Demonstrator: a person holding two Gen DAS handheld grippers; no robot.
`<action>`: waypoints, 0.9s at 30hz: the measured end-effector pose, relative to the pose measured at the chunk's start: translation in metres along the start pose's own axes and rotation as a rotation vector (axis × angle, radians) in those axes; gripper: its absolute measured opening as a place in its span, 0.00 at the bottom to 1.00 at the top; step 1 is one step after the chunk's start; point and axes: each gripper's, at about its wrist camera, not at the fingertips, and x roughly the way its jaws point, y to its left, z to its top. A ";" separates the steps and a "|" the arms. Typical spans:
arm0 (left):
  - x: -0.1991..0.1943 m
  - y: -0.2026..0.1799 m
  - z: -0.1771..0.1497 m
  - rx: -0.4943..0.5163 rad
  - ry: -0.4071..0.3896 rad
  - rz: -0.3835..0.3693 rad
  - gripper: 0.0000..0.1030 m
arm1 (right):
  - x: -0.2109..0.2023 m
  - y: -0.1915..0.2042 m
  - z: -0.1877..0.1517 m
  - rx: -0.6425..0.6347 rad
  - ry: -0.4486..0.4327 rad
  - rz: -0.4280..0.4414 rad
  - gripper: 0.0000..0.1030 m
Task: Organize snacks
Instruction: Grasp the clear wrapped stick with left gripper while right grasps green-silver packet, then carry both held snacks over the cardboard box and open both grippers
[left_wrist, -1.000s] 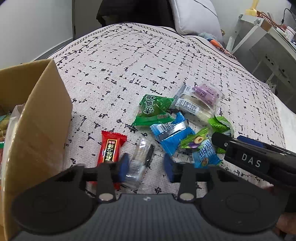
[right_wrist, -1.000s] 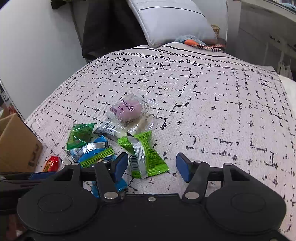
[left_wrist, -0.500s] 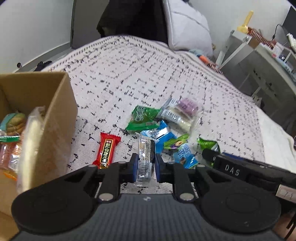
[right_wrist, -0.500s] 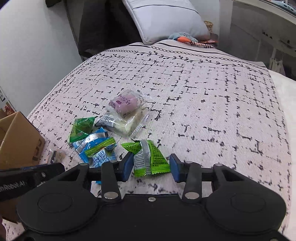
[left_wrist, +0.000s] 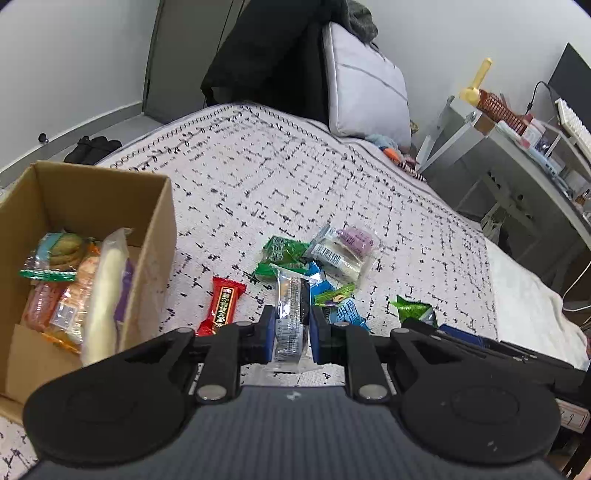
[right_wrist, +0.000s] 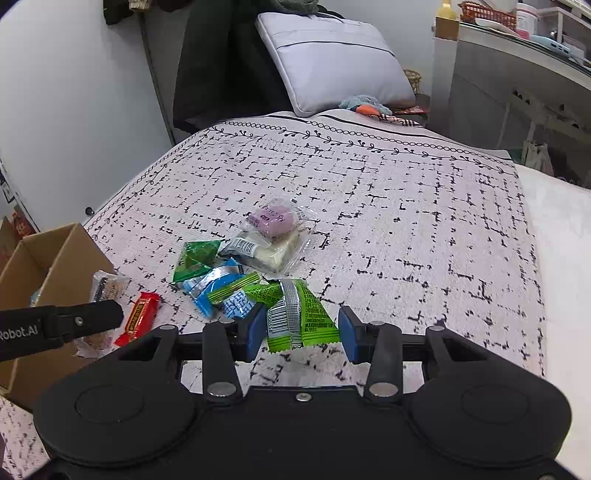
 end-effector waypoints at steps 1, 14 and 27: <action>-0.004 0.001 0.001 -0.002 -0.010 -0.003 0.18 | -0.003 0.001 0.000 -0.003 -0.001 -0.005 0.40; -0.036 0.020 0.016 -0.052 -0.069 -0.037 0.18 | -0.042 0.038 0.020 -0.034 -0.058 -0.006 0.40; -0.055 0.055 0.025 -0.137 -0.077 -0.070 0.18 | -0.063 0.092 0.032 -0.059 -0.095 0.000 0.40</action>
